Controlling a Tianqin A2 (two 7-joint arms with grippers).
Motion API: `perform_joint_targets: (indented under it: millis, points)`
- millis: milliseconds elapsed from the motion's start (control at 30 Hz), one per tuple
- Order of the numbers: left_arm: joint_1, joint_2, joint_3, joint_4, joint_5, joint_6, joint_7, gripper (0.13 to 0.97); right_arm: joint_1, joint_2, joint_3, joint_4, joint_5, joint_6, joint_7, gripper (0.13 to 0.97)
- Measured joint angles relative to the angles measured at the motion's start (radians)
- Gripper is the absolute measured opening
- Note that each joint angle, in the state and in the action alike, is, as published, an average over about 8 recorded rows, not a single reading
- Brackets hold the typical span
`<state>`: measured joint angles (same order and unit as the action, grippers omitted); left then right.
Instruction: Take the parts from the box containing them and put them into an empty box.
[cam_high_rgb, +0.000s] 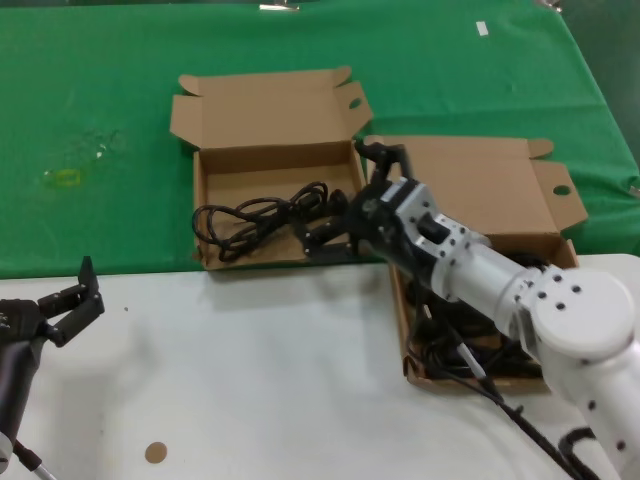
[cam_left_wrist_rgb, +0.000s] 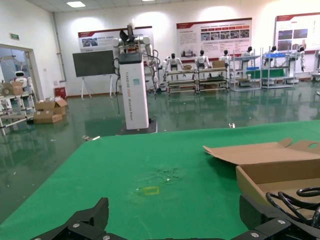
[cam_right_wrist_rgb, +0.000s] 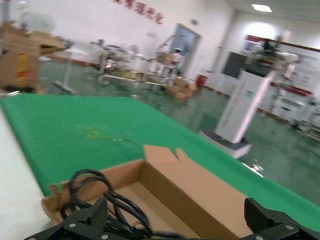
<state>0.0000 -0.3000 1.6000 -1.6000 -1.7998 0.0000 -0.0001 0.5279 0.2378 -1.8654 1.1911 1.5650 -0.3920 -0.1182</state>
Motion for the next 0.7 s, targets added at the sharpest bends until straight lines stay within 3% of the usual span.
perform_joint_targets:
  millis: [300,700]
  points:
    - [0.0,0.0,0.0,0.0,0.0,0.0,0.0,0.931,-0.162,0.019,0.082,0.126,0.073,0.121,0.037,0.966]
    - [0.0,0.0,0.0,0.0,0.0,0.0,0.0,0.966,-0.381,0.045,0.191,0.295,0.169,0.283,0.085,0.966]
